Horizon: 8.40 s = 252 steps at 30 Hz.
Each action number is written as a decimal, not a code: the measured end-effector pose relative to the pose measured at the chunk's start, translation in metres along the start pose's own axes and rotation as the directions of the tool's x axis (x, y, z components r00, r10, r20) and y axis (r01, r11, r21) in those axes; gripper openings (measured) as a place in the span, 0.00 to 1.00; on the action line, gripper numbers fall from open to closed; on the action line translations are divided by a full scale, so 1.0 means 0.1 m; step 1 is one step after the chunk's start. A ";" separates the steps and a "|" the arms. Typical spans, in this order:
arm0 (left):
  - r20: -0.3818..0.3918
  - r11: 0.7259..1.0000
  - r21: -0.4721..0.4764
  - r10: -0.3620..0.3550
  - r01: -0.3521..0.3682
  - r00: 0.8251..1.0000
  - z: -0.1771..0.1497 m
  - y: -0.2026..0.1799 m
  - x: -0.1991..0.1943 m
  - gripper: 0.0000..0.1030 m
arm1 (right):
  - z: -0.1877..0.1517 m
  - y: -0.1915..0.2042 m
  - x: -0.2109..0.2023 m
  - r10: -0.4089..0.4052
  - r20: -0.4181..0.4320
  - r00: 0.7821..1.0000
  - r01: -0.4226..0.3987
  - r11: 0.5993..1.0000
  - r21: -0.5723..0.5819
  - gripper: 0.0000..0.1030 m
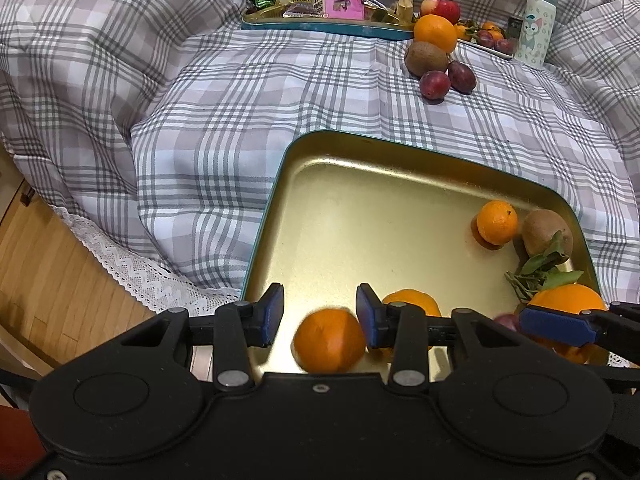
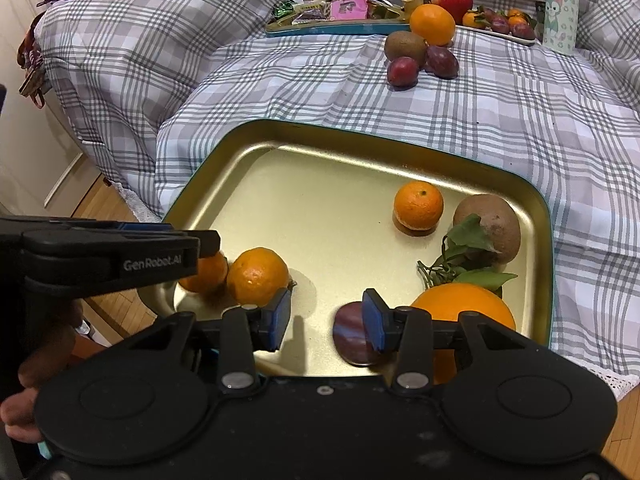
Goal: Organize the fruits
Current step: 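Open the right gripper to release the plum into the tray while the left lowers the mandarin, then open the left gripper to set the mandarin in the tray while the right lifts away, then move both open grippers from the tray toward the loose kiwi and red plums, then grasp a red plum with the left gripper and lift it, then grasp the brown kiwi with the right gripper while the left holds the red plum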
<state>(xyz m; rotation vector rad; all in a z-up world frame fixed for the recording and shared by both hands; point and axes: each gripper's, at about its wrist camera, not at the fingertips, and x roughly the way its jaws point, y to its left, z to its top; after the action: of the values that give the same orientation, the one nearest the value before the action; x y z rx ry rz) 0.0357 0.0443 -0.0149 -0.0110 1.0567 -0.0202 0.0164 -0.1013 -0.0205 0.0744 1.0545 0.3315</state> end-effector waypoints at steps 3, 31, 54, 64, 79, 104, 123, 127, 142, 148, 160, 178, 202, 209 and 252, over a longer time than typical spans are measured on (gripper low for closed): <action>0.001 1.000 0.000 0.001 -0.001 1.000 0.00 0.00 -0.01 0.47 | 0.00 -0.01 0.00 0.000 -0.001 1.000 0.000 1.000 0.000 0.42; 0.014 0.999 0.035 0.009 -0.009 1.000 0.02 -0.14 -0.11 0.47 | 0.08 -0.22 -0.27 -0.033 0.074 0.997 0.026 0.995 0.097 0.42; 0.028 0.996 0.088 -0.026 0.024 0.999 0.01 -0.37 -0.21 0.47 | 0.03 -0.53 -0.35 -0.112 0.083 0.990 0.093 0.973 0.209 0.42; 0.027 0.992 0.120 -0.041 0.037 0.999 -0.04 -0.50 -0.24 0.47 | 0.00 -0.60 -0.35 -0.124 0.074 0.990 0.103 0.966 0.235 0.42; 0.024 0.990 0.127 -0.058 0.054 0.998 0.03 -0.61 -0.23 0.47 | -0.01 -0.74 -0.38 -0.143 0.085 0.986 0.113 0.952 0.286 0.42; 0.011 0.991 0.127 -0.040 0.039 0.999 0.42 -0.65 -0.01 0.46 | 0.21 -0.99 -0.26 -0.149 0.062 0.987 0.120 0.935 0.334 0.42; 0.077 0.981 0.179 -0.090 0.075 0.993 1.11 -0.70 0.34 0.46 | 0.79 -1.21 0.05 -0.135 0.048 0.990 0.113 0.938 0.327 0.42; 0.085 0.974 0.208 -0.110 0.091 0.990 1.24 -0.74 0.46 0.46 | 0.93 -1.24 0.12 -0.133 0.049 0.990 0.110 0.940 0.323 0.42; 0.055 0.954 0.272 -0.149 0.129 0.987 1.64 -0.94 0.87 0.46 | 1.24 -1.38 0.43 -0.116 0.023 0.993 0.103 0.947 0.303 0.42; 0.039 0.946 0.283 -0.174 0.156 0.984 1.74 -1.03 1.01 0.46 | 1.31 -1.45 0.53 -0.106 0.012 0.994 0.097 0.945 0.313 0.42; 0.011 0.945 0.294 -0.153 0.143 0.988 1.81 -1.14 1.26 0.46 | 1.33 -1.58 0.65 -0.093 -0.007 0.996 0.090 0.935 0.342 0.42; 0.012 0.965 0.214 -0.154 0.148 0.988 1.87 -1.02 1.37 0.43 | 1.37 -1.55 0.71 -0.095 -0.022 0.995 0.097 0.938 0.332 0.42; 0.037 0.995 0.084 -0.056 0.052 0.998 1.85 -0.38 1.35 0.43 | 1.89 -1.13 0.96 -0.064 0.029 0.997 0.056 0.974 0.220 0.42; 0.033 0.995 0.061 -0.082 0.080 0.996 1.86 -0.32 1.36 0.43 | 2.12 -1.06 1.01 -0.078 0.086 0.993 0.062 0.983 0.173 0.42; -0.013 0.990 -0.008 -0.138 0.138 0.990 1.91 -0.18 1.46 0.43 | 2.66 -0.74 1.78 -0.059 0.096 0.994 0.076 0.979 -0.191 0.56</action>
<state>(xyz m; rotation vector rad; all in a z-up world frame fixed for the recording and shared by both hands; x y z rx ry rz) 0.2735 0.0234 -0.0483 -0.0908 1.0684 -0.1416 0.3430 -0.0911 -0.0546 -0.1211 0.9292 0.3648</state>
